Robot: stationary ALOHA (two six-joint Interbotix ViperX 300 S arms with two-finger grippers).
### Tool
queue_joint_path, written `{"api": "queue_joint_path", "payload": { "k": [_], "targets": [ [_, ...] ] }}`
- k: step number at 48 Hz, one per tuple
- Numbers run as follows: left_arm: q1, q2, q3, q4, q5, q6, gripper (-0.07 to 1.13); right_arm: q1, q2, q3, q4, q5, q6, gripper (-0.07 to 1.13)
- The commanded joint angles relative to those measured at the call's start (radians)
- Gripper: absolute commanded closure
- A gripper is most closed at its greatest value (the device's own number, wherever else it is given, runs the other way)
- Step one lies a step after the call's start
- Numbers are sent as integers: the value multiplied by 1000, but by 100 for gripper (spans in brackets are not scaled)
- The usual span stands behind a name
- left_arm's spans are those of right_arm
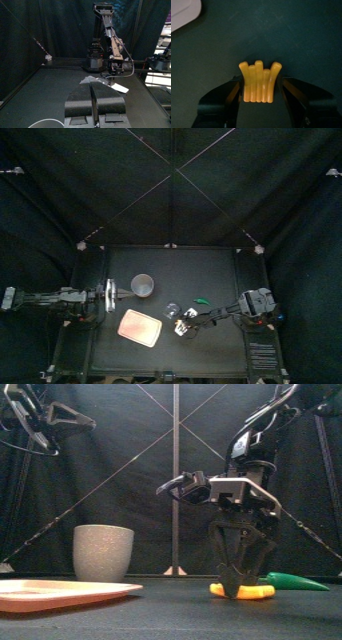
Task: Pick the fries then place it in the grey bowl
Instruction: Place fries in the grey bowl
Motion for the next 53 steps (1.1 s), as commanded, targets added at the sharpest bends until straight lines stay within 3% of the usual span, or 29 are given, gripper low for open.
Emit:
{"api": "queue_joint_path", "payload": {
  "k": [1, 10, 19, 28, 44, 53],
  "targets": [
    [2, 2, -14, 2, -8, 2, 106, 2, -37, -26, 0, 2, -2, 38],
    [2, 2, -11, 2, -11, 3, 106, -8, -74, -109, -69, 3, -15, 42],
    [2, 2, -9, 2, -25, 2, 106, -110, -84, -238, -339, 9, 3, 42],
    [2, 2, -6, 0, -26, 2, 106, -213, -38, -354, -506, -5, 5, 42],
    [2, 2, -6, 0, -29, 2, 106, -264, 126, -552, -592, -17, -11, 42],
    [2, 2, -5, 2, -32, 3, 106, -278, 166, -618, -601, -35, -12, 33]
  ]
}}
